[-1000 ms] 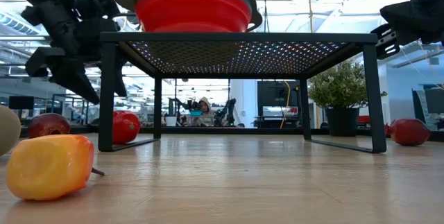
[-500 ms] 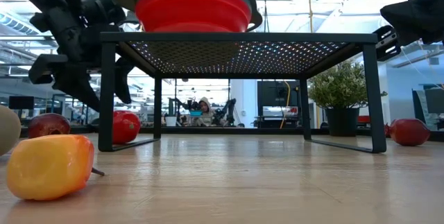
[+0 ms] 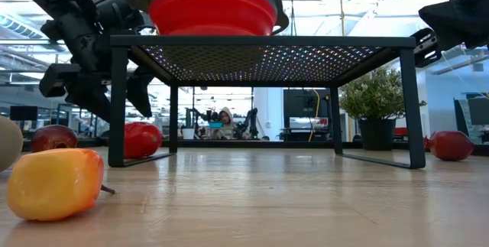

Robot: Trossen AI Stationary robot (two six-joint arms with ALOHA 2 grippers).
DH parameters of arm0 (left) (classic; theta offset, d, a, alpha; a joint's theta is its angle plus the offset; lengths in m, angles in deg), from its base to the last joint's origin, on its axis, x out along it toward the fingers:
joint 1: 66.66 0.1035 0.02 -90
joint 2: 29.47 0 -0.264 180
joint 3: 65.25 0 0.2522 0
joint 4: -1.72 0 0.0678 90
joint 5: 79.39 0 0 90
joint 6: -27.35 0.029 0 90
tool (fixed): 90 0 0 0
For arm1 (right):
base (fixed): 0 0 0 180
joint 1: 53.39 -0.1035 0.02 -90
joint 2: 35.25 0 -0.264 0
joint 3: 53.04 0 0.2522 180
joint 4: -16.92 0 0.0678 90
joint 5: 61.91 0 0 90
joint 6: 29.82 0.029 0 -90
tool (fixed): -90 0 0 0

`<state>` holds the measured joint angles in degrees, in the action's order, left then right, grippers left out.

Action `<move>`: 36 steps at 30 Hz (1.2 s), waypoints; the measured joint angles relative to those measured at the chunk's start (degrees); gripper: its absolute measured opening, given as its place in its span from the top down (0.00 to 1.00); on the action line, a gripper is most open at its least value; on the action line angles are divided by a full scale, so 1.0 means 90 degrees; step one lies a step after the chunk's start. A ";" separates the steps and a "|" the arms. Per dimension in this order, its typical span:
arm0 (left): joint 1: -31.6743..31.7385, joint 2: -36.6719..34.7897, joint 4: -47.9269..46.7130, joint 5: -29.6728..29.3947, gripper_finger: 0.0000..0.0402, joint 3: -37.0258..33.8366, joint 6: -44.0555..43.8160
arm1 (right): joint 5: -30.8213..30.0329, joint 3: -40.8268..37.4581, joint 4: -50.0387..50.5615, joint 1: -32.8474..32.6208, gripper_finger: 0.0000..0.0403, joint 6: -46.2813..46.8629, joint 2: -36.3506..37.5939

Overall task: Pick & Place Fruit
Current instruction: Put the orange mango into the red strainer bowl on the shelf

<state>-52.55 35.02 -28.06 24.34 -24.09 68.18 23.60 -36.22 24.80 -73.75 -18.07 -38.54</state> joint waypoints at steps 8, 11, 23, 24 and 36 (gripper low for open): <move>-0.0094 0.0403 0.0026 0.0037 0.23 0.0000 0.0104 | 0.0002 -0.0001 -0.0120 0.0000 1.00 0.0002 0.0000; -0.0165 0.0487 0.0049 0.0043 0.23 0.0000 0.0064 | 0.0002 0.0001 -0.0271 0.0000 1.00 0.0002 0.0000; -0.0299 0.0606 0.0141 0.0212 0.23 0.0000 -0.0284 | 0.0002 -0.0001 -0.0375 0.0000 1.00 0.0002 0.0000; -0.0305 0.0663 0.0111 0.0209 0.23 0.0000 -0.0353 | 0.0002 -0.0002 -0.0375 0.0000 1.00 0.0002 0.0000; -0.0471 0.1037 0.0321 -0.0238 0.23 0.0000 -0.0830 | 0.0002 -0.0002 -0.0372 0.0000 1.00 0.0002 0.0000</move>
<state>-56.79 44.35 -25.18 22.20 -24.09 60.71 23.62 -36.23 21.45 -73.75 -18.05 -38.54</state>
